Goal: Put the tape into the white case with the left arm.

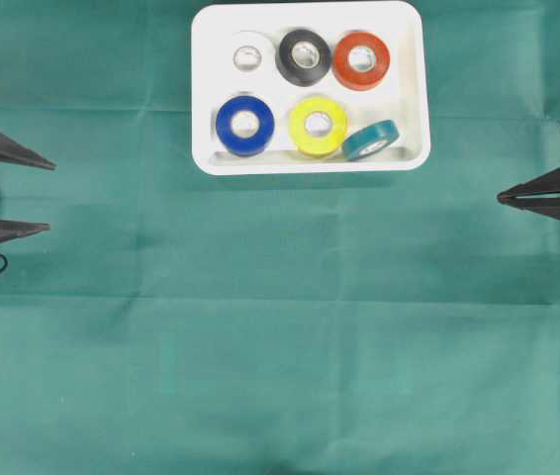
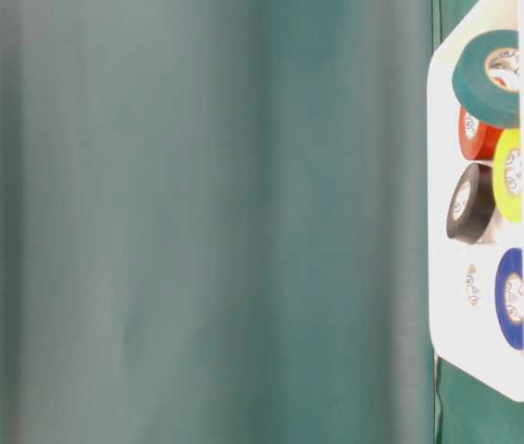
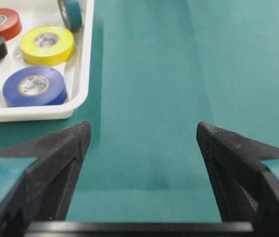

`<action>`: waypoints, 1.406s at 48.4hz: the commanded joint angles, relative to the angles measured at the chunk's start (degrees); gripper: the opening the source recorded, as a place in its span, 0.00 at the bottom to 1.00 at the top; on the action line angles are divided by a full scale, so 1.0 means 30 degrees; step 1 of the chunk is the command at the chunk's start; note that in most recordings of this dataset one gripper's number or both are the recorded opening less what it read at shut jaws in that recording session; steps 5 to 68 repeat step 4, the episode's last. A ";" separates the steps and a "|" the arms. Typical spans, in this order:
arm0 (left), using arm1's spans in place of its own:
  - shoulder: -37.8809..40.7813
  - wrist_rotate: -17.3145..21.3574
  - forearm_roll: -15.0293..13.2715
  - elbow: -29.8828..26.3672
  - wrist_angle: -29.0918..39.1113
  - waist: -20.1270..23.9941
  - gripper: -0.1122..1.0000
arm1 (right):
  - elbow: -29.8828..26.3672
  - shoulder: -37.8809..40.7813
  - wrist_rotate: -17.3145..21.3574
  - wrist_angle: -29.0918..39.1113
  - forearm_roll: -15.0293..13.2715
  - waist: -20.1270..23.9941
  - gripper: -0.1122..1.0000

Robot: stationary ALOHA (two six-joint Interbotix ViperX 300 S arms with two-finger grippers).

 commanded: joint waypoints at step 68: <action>0.0176 0.0059 -0.0029 -0.0205 -0.0205 0.0029 0.89 | -0.0205 0.0146 0.0029 -0.0176 0.0000 -0.0029 0.02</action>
